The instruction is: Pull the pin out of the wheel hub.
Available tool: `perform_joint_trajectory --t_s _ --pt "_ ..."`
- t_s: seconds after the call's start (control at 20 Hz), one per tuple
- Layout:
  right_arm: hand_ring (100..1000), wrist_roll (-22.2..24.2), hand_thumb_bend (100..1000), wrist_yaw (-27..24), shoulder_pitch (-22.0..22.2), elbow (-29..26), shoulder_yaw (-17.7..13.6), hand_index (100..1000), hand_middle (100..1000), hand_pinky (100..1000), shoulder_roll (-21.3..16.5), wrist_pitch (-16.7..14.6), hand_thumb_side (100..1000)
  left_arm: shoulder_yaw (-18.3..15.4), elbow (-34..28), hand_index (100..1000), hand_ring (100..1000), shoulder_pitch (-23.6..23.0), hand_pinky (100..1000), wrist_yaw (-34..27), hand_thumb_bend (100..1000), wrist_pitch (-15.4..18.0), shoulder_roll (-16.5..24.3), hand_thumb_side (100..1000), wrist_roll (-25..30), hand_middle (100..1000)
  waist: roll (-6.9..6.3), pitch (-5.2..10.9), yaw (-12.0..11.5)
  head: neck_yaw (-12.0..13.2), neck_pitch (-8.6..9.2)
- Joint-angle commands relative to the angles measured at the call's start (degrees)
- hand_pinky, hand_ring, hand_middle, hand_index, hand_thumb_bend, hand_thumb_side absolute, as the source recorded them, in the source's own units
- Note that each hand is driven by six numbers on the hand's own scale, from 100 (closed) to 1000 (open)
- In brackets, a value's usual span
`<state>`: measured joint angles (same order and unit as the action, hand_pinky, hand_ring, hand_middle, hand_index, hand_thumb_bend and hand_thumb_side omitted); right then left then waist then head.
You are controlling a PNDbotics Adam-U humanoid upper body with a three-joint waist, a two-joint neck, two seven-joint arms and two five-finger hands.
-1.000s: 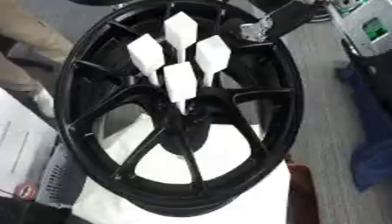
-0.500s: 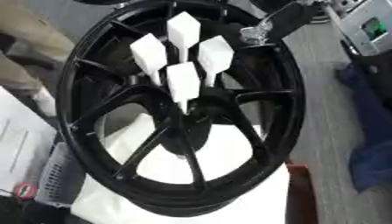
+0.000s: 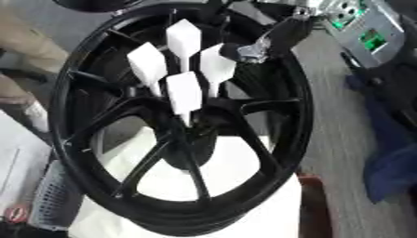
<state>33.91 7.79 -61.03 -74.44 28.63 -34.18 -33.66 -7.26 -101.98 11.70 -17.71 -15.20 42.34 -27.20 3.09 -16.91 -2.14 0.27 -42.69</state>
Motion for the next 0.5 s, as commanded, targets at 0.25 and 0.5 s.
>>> perform_joint_trajectory --t_s 0.25,0.5 --pt "753 18.06 260 -1.54 -0.12 -3.08 1.53 867 749 839 -2.95 -18.30 615 -0.50 -0.86 713 791 0.91 698 -0.22 799 0.17 2.25 551 0.18 560 -0.16 1.01 -0.32 -0.30 0.24" --pt "754 18.06 271 -0.88 0.06 -3.39 1.95 863 748 838 -3.32 -18.30 604 -0.41 -0.90 714 792 0.96 698 -0.30 795 0.15 2.18 552 0.24 560 -0.21 0.89 -0.42 -0.43 0.37"
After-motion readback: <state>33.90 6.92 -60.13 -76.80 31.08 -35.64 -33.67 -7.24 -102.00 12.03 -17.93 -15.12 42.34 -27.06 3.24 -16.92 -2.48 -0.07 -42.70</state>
